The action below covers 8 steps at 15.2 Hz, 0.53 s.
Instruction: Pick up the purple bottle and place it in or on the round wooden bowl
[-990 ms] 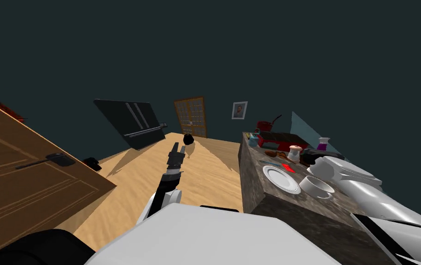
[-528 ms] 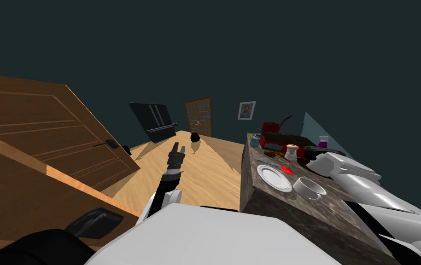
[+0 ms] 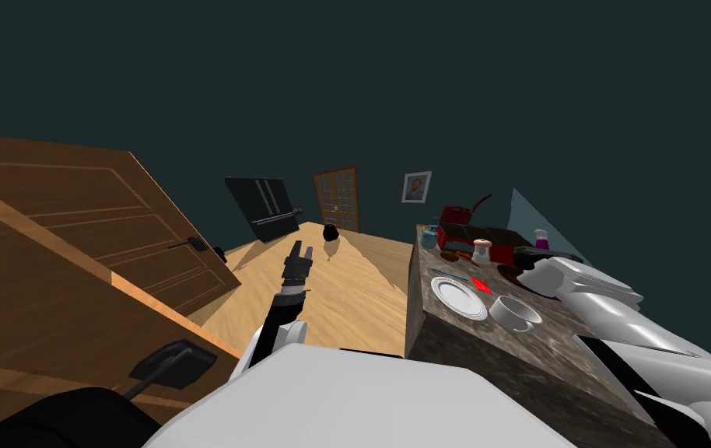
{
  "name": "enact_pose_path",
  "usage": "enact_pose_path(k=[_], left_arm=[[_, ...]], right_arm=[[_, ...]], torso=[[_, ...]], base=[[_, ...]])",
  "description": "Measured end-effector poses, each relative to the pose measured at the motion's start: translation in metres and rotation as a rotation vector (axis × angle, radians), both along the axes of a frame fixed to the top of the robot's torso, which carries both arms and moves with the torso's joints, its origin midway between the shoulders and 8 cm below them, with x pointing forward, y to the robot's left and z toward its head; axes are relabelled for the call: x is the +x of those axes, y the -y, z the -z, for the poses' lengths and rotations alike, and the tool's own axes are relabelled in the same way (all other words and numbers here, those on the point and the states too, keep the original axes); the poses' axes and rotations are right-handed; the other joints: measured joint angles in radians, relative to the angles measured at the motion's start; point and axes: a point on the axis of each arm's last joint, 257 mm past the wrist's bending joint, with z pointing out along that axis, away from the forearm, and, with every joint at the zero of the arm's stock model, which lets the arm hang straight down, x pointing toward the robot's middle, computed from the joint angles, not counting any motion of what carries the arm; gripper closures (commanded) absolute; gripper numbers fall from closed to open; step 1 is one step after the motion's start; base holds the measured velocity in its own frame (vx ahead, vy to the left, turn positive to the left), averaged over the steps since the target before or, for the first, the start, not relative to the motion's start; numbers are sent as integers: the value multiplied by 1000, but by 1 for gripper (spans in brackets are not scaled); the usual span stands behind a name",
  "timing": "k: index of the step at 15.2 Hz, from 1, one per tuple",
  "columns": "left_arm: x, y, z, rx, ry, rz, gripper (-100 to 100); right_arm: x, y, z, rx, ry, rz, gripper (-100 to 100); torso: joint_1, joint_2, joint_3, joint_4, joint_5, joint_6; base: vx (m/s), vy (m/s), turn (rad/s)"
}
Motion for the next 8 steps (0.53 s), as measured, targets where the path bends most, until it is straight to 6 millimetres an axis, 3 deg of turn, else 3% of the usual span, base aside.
enact_pose_path(k=[4, 8], left_arm=[[0, 0, 0, 0, 0, 0, 0], [0, 0, 0, 0, 0, 0, 0]], right_arm=[[1, 1, -1, 7, 4, 4, 100], [2, 1, -1, 8, 4, 3, 100]], torso=[[-2, 1, 0, 0, 0, -1], [-3, 3, 2, 1, 0, 3]], base=[[-41, -42, 111], [-38, -45, -58]])
